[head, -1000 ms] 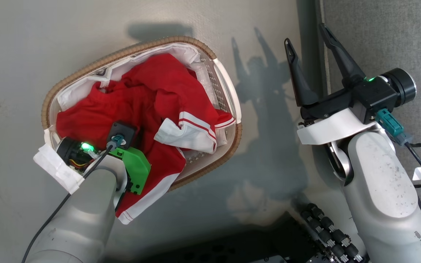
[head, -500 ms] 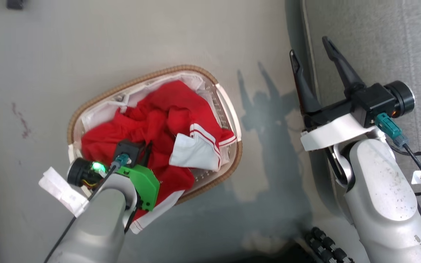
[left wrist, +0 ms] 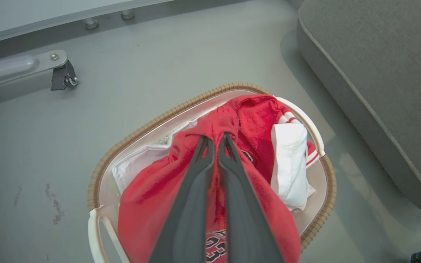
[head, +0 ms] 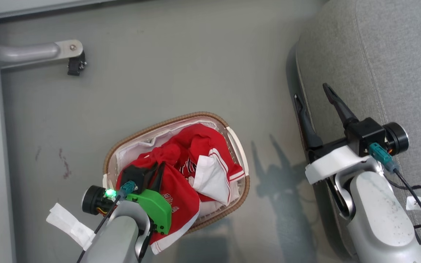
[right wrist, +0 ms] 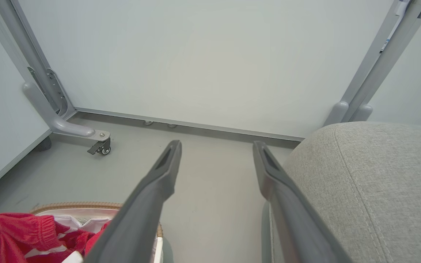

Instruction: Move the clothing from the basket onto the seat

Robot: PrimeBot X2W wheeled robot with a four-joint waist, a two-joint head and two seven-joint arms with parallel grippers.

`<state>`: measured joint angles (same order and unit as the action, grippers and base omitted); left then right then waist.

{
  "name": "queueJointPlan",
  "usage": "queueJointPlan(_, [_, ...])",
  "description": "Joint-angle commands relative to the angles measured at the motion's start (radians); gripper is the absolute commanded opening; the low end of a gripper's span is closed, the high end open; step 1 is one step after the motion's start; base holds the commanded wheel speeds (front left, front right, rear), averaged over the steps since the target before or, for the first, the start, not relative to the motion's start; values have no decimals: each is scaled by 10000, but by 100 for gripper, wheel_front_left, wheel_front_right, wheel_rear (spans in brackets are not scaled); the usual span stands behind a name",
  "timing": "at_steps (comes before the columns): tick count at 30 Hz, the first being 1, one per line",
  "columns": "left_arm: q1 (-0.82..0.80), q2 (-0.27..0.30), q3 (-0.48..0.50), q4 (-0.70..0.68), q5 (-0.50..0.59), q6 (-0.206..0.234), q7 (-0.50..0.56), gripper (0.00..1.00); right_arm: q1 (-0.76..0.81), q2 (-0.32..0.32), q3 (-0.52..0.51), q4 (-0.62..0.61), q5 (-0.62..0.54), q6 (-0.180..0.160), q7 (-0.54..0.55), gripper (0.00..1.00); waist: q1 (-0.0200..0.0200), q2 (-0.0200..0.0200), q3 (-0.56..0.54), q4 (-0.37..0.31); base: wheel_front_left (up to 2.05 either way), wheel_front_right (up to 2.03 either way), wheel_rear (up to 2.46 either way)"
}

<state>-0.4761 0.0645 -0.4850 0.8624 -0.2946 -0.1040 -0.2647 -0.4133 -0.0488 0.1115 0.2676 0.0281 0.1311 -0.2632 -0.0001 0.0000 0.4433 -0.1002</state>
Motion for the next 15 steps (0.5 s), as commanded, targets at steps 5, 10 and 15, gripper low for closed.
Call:
queueJointPlan(5, [787,-97,329,-1000,221,79,3,0,865,-39,-170,277,-11,-8,-24,100,1,0,-2067,680,0,0,0])
queueJointPlan(10, [1163,-114,544,-1868,355,129,3,0,1405,-39,-233,364,53,-8,-24,100,1,0,-2713,880,0,0,0])
queueJointPlan(15, [1380,-127,695,-2755,246,166,3,0,1835,-38,-339,461,157,-8,-24,100,1,0,-3307,1046,0,0,0])
